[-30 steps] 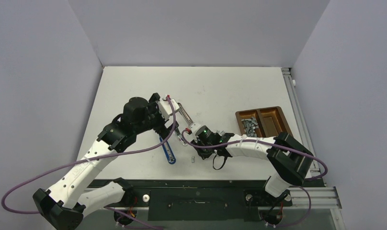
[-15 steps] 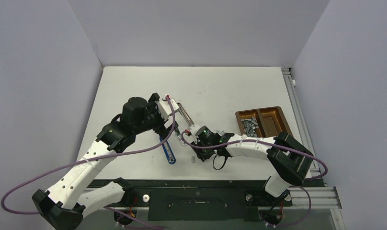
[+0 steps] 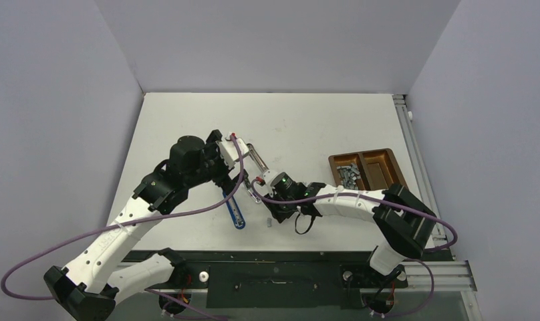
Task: Load the staples into the stapler
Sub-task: Pick up the staple from the center of the board.
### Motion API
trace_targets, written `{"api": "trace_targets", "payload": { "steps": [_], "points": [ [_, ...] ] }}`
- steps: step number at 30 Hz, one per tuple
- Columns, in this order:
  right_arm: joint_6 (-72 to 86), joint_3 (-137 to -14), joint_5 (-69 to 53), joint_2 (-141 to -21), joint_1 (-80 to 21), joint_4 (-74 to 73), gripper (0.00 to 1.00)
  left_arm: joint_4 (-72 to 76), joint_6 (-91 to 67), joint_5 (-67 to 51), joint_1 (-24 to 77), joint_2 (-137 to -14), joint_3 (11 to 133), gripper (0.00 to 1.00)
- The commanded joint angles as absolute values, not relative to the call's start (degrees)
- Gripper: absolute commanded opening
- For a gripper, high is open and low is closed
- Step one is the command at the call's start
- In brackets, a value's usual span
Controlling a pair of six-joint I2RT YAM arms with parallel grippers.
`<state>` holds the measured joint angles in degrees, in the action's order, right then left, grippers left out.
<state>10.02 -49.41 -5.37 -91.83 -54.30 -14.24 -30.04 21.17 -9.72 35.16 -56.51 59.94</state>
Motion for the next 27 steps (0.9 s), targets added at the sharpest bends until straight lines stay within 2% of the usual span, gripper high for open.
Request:
{"api": "trace_targets", "payload": {
  "steps": [1, 9, 17, 27],
  "points": [
    [10.1, -51.2, -5.1, -93.4, -54.1, -13.3, 0.41, -29.4, 20.8, -10.6, 34.9, -55.1, 62.2, 0.96],
    [10.1, -50.4, -5.3, -94.1, -53.8, -13.4, 0.39, -29.3, 20.8, -10.8, 34.9, -55.2, 62.2, 0.96],
    [10.5, -49.6, -5.3, -93.2, -53.8, -13.4, 0.3, -29.3, 20.7, -10.7, 34.9, -55.3, 62.3, 0.96],
    [11.3, -48.3, -5.2, -92.1, -53.9, -13.8, 0.33, -29.4, 20.6, -10.7, 34.9, -55.2, 62.4, 0.96]
  ]
}}
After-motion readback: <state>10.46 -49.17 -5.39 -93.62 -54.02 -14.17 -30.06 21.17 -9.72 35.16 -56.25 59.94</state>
